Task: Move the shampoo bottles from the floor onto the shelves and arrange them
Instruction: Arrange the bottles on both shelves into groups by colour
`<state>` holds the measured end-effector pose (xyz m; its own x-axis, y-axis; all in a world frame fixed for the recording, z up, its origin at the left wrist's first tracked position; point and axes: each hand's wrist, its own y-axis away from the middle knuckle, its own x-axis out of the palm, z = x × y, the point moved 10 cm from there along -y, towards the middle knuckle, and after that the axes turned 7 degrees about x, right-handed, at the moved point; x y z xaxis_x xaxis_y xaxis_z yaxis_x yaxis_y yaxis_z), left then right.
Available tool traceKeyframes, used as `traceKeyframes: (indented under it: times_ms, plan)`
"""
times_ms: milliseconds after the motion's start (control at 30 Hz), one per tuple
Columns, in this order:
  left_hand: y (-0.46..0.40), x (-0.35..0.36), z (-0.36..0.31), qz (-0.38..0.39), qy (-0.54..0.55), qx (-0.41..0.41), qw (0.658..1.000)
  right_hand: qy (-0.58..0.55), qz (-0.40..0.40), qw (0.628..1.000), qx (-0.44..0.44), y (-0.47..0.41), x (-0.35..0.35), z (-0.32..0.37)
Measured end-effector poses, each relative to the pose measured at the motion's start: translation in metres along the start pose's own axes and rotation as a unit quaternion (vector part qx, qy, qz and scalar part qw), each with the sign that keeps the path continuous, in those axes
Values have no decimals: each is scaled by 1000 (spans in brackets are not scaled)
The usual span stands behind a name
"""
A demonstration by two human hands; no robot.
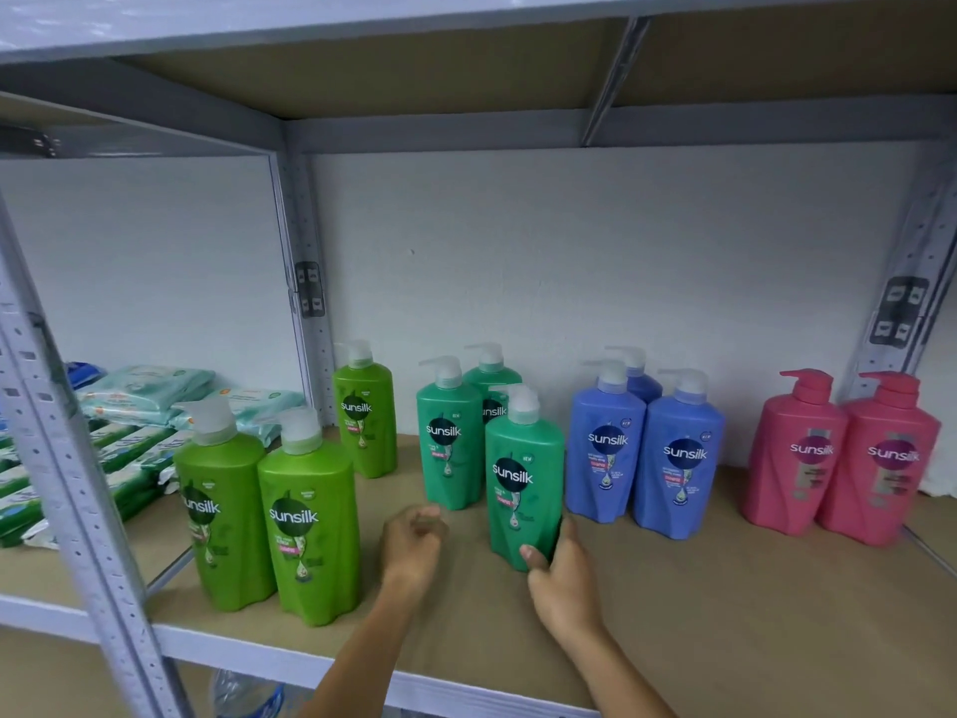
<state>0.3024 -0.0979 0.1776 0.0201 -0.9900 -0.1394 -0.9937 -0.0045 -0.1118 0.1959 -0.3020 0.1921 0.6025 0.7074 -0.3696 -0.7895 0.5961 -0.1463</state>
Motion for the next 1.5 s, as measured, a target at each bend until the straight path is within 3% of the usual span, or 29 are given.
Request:
traceKeyframes:
  times_ms: [167,267,500,667,1000,1333,1500]
  plan:
    - [-11,-6,-3,-67,-74,50,994,8,-28,999,14,-30,16,3]
    - [-22,-4,-4,-76,-58,53,994,-4,-16,1000,11,-46,25,5]
    - [-52,13,-3,-28,-1,69,997,-21,-23,999,7,-71,32,3]
    - [-64,26,-12,35,29,139,989,-31,-26,999,1,-82,31,2]
    - [-73,27,-5,36,44,151,987,-88,-23,996,16,-88,29,-3]
    - [-43,13,-3,-5,-98,92,991,-50,-49,997,5,-60,20,-2]
    - [-6,10,6,101,-142,97,980,-32,-34,999,11,-34,17,-5]
